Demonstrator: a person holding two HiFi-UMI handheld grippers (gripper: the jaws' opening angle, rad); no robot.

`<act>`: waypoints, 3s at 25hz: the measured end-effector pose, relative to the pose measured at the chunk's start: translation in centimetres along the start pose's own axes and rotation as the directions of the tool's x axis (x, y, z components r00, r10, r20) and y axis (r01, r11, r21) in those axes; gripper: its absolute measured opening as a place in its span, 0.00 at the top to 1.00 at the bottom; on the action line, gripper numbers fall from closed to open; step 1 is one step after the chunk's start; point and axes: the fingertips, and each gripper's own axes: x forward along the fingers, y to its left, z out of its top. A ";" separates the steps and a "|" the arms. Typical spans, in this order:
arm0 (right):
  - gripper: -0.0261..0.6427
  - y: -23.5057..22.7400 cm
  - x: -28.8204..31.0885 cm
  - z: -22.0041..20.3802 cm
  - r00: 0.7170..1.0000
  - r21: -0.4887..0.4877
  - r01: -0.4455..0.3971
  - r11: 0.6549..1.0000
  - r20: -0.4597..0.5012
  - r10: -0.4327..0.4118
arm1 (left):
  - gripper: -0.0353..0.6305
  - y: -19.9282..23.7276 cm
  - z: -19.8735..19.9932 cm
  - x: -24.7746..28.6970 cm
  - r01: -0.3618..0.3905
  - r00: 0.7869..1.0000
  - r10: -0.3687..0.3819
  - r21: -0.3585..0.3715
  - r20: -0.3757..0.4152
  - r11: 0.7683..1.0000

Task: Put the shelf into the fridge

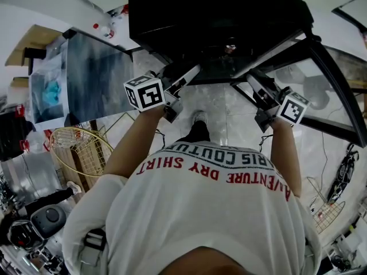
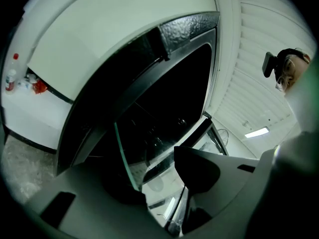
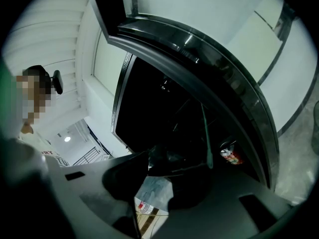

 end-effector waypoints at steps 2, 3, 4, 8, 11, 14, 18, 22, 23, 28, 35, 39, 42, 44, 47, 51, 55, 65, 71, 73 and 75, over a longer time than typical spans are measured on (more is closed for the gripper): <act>0.77 0.0 0.1 0.0 1.000 0.011 -0.001 1.000 0.003 0.001 | 0.68 0.1 0.0 -0.1 -0.004 1.000 0.004 -0.003 0.002 1.000; 0.78 -0.1 0.1 -0.1 1.000 0.023 0.001 1.000 0.005 -0.001 | 0.68 0.1 0.0 -0.1 -0.007 1.000 0.007 -0.007 0.004 1.000; 0.78 -0.1 0.1 -0.1 1.000 0.031 0.003 0.999 0.006 -0.004 | 0.68 0.2 0.0 -0.2 -0.008 1.000 0.008 -0.012 0.006 1.000; 0.79 0.0 0.3 0.1 1.000 0.026 -0.005 1.000 0.012 0.005 | 0.68 0.3 -0.2 -0.4 -0.013 1.000 0.013 -0.026 0.012 1.000; 0.80 0.0 0.5 0.3 1.000 0.036 -0.007 0.999 0.020 0.006 | 0.68 0.5 -0.3 -0.6 -0.020 1.000 0.020 -0.041 0.017 0.999; 0.81 -0.2 0.5 0.3 0.999 0.064 0.001 0.998 0.033 -0.003 | 0.68 0.5 -0.2 -0.7 -0.026 0.999 0.027 -0.057 0.025 0.998; 0.83 -0.7 0.4 0.4 0.998 0.124 0.024 0.992 0.063 -0.032 | 0.68 0.5 -0.2 -0.6 -0.031 0.999 0.033 -0.070 0.025 0.997; 0.85 -1.5 0.2 0.3 0.994 0.178 0.056 0.982 0.088 -0.073 | 0.68 0.6 -0.4 -0.8 -0.038 0.999 0.040 -0.069 0.023 0.997; 0.86 -1.7 0.1 0.3 0.992 0.195 0.064 0.979 0.095 -0.084 | 0.68 0.6 -0.4 -0.8 -0.039 0.999 0.041 -0.071 0.025 0.997; 0.87 -2.5 -0.2 0.4 0.982 0.271 0.090 0.958 0.134 -0.131 | 0.67 0.7 -1.2 -1.3 -0.045 0.999 0.046 -0.076 0.022 0.996; 0.87 -2.9 -0.4 0.4 0.977 0.299 0.112 0.948 0.140 -0.159 | 0.62 0.6 -2.9 -2.7 -0.050 0.999 0.051 -0.075 0.006 0.996; 0.87 -2.8 -0.3 0.4 0.976 0.296 0.115 0.948 0.142 -0.162 | 0.59 -0.8 -4.0 -3.8 -0.039 0.998 0.041 0.036 -0.046 0.999; 0.87 -2.7 -0.3 0.5 0.976 0.289 0.118 0.950 0.142 -0.164 | 0.59 -1.5 -5.2 -4.0 -0.026 0.996 0.032 0.076 -0.077 0.997; 0.87 -2.7 -0.4 0.6 0.976 0.283 0.119 0.952 0.143 -0.165 | 0.59 -1.8 -6.2 -3.5 -0.016 0.996 0.023 0.073 -0.091 0.997; 0.87 -2.7 -0.4 0.6 0.975 0.289 0.118 0.950 0.145 -0.165 | 0.59 -2.9 -7.2 -1.9 0.028 0.995 -0.022 0.057 -0.100 0.998; 0.87 -2.6 -0.4 0.6 0.976 0.286 0.118 0.951 0.143 -0.164 | 0.59 -4.9 -7.9 1.0 0.090 0.990 -0.079 0.087 -0.119 0.992; 0.87 -2.7 -0.5 0.5 0.975 0.292 0.120 0.949 0.146 -0.169 | 0.60 -6.2 -9.0 3.1 0.106 0.985 -0.083 0.154 -0.149 0.982; 0.87 -2.6 -0.5 0.5 0.976 0.290 0.114 0.950 0.146 -0.162 | 0.72 -5.9 -7.6 5.1 0.046 0.998 -0.038 0.143 -0.052 0.989; 0.87 -2.5 -0.4 0.6 0.975 0.298 0.114 0.948 0.150 -0.164 | 0.79 -5.9 -6.9 5.2 0.032 0.999 -0.031 0.142 -0.012 0.989; 0.87 -2.4 -0.5 0.7 0.976 0.283 0.116 0.952 0.144 -0.162 | 0.79 -6.1 -6.9 5.3 0.039 0.999 -0.037 0.141 -0.014 0.989; 0.87 -2.1 -0.4 1.0 0.979 0.252 0.115 0.961 0.137 -0.153 | 0.79 -6.3 -6.8 5.3 0.045 0.999 -0.043 0.149 -0.015 0.988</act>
